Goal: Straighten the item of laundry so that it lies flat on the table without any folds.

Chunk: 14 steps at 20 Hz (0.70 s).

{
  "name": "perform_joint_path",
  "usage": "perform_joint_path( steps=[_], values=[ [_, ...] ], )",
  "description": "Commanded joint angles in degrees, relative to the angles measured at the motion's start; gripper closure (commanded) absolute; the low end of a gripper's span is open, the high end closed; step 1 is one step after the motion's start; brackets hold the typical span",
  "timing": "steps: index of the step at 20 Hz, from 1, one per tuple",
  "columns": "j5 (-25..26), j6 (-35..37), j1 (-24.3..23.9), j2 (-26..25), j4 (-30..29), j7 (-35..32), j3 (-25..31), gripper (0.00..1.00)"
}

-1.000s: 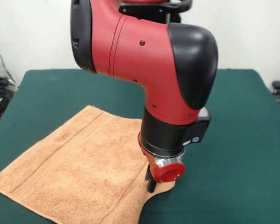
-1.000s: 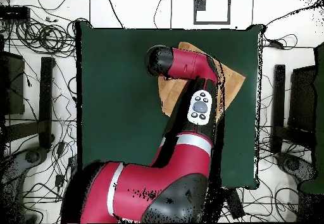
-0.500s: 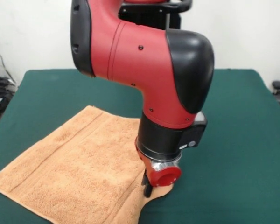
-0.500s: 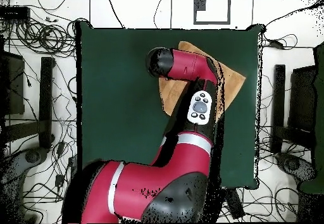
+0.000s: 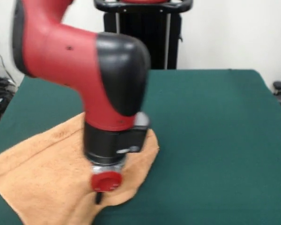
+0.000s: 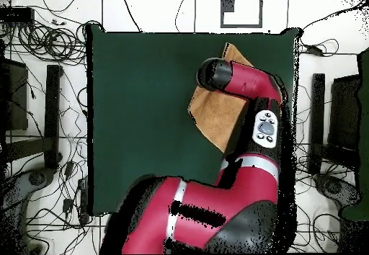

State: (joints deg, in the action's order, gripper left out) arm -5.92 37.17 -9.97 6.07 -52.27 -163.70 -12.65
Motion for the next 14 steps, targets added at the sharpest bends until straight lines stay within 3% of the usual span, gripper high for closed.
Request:
perform_joint_path(
  steps=[1, 8, 14],
  values=[
    [9.91, -5.2, -6.91, -2.26, -10.08, 22.2, 8.48, 1.0],
    [17.18, -5.65, -13.78, -3.08, -8.32, 28.96, 14.48, 1.0],
    [18.68, -6.91, -12.76, -3.64, -7.98, 23.0, 14.67, 1.0]
  ],
)
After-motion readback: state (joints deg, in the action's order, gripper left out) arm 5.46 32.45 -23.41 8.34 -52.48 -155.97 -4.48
